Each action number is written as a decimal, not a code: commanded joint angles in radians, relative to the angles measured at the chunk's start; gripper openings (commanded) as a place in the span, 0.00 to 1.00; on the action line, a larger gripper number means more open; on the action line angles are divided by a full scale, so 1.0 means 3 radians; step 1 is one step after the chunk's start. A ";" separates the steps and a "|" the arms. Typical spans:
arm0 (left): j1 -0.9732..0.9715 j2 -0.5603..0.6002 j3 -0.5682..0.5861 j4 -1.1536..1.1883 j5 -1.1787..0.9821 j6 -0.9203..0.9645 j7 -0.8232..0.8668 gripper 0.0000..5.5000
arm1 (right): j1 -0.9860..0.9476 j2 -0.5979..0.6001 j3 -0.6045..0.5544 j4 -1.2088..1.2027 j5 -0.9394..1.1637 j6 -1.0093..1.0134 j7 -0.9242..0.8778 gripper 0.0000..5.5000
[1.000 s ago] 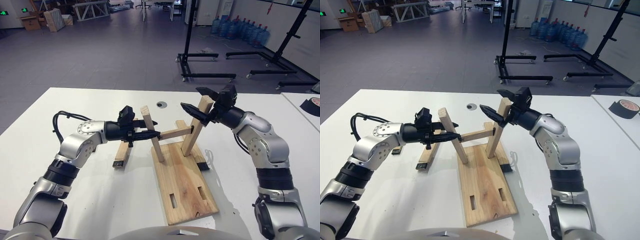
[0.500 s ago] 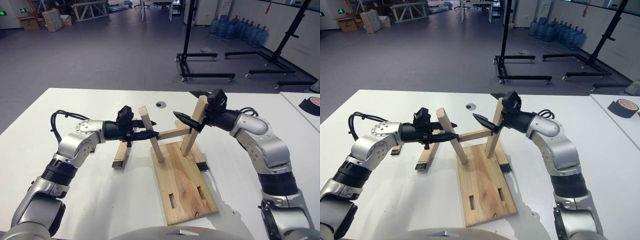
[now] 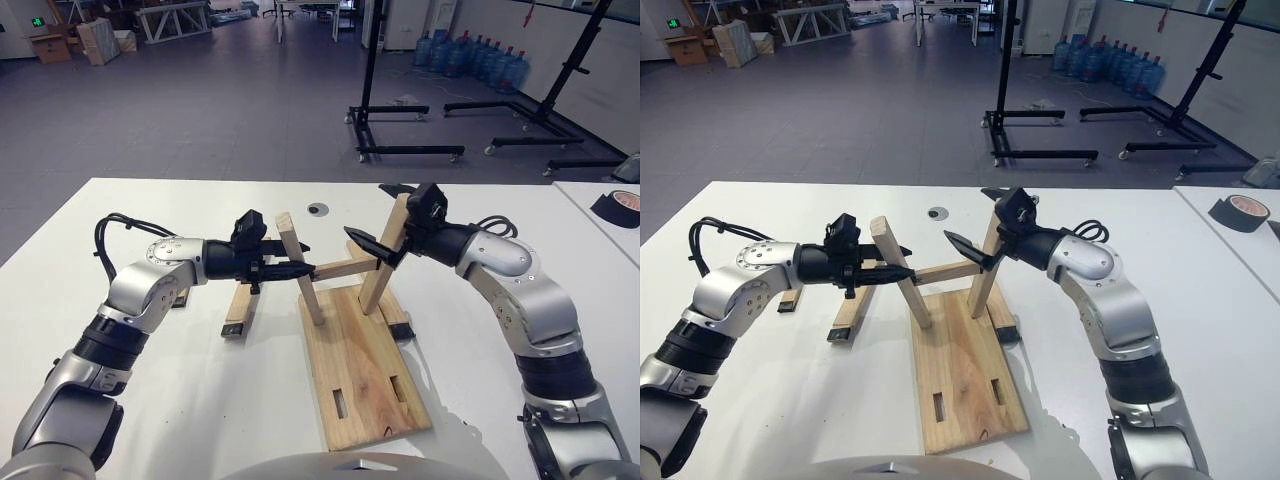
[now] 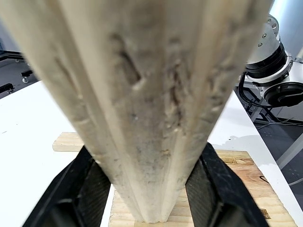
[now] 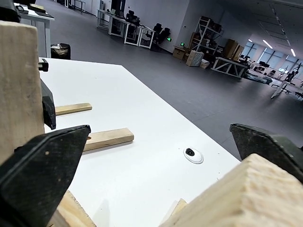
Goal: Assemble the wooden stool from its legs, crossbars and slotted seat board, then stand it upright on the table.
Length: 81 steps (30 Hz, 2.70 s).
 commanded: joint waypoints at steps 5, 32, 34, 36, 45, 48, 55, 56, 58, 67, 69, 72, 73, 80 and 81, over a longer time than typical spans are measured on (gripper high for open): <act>0.0095 -0.0315 -0.0620 0.0105 0.0483 0.0599 0.0242 0.37 | 0.0275 0.0337 0.1321 -0.0317 0.0255 0.0836 0.0309 0.98; 0.0316 -0.0458 0.0102 0.0347 0.0475 0.0511 0.0813 0.42 | 0.0273 0.0282 0.0927 -0.0227 0.0111 0.0765 0.0107 0.98; 0.0342 -0.0496 0.0115 0.0286 0.0462 0.0538 0.0814 0.49 | 0.0272 0.0263 0.0927 -0.0225 0.0095 0.0756 0.0119 0.98; 0.0356 -0.0535 0.0118 0.0229 0.0472 0.0561 0.0830 0.54 | 0.0261 0.0247 0.0929 -0.0223 0.0089 0.0746 0.0123 0.98; 0.0450 -0.0486 0.0174 -0.0029 0.0719 0.0567 0.0769 0.75 | 0.0228 0.0178 0.0792 -0.0168 0.0003 0.0663 0.0084 0.98; 0.0511 -0.0462 0.0231 -0.0153 0.0747 0.0578 0.0789 0.75 | 0.0211 0.0098 0.0715 -0.0130 -0.0057 0.0597 0.0076 0.98; 0.0652 -0.0404 0.0392 -0.0403 0.0790 0.0642 0.0889 0.75 | 0.0096 -0.0171 0.0803 0.0264 -0.0587 0.0143 0.0114 0.98; 0.0653 -0.0398 0.0402 -0.0396 0.0812 0.0636 0.0894 0.75 | 0.0101 -0.0199 0.0830 0.0310 -0.0648 0.0085 0.0139 0.98; 0.0660 -0.0390 0.0420 -0.0398 0.0847 0.0628 0.0897 0.75 | 0.0140 -0.0239 0.0845 0.0348 -0.0680 0.0031 0.0213 0.98; 0.1002 -0.0370 0.0743 -0.0881 0.0733 0.0686 0.1059 0.75 | 0.0356 -0.0478 0.0613 0.0093 -0.0403 0.0174 0.0597 0.98; 0.1196 -0.0344 0.0917 -0.1117 0.0649 0.0740 0.1125 0.75 | 0.0509 -0.0606 0.0571 0.0029 -0.0387 0.0213 0.0659 0.98; 0.1498 -0.0264 0.1194 -0.1427 0.0508 0.0833 0.1171 0.75 | 0.0791 -0.0736 0.0445 -0.0110 -0.0351 0.0262 0.0655 0.98; 0.1645 -0.0228 0.1308 -0.1503 0.0510 0.0811 0.1192 0.75 | 0.0890 -0.0731 0.0344 -0.0163 -0.0320 0.0273 0.0606 0.98; 0.2041 -0.0648 0.1783 -0.1095 0.1107 0.0219 0.2179 0.75 | 0.1361 0.0141 -0.0491 -0.0452 0.0206 0.0341 -0.0270 0.98; 0.2027 -0.0704 0.1813 -0.0989 0.1192 0.0145 0.2311 0.75 | 0.1438 0.0272 -0.0518 -0.0464 0.0209 0.0306 -0.0412 0.98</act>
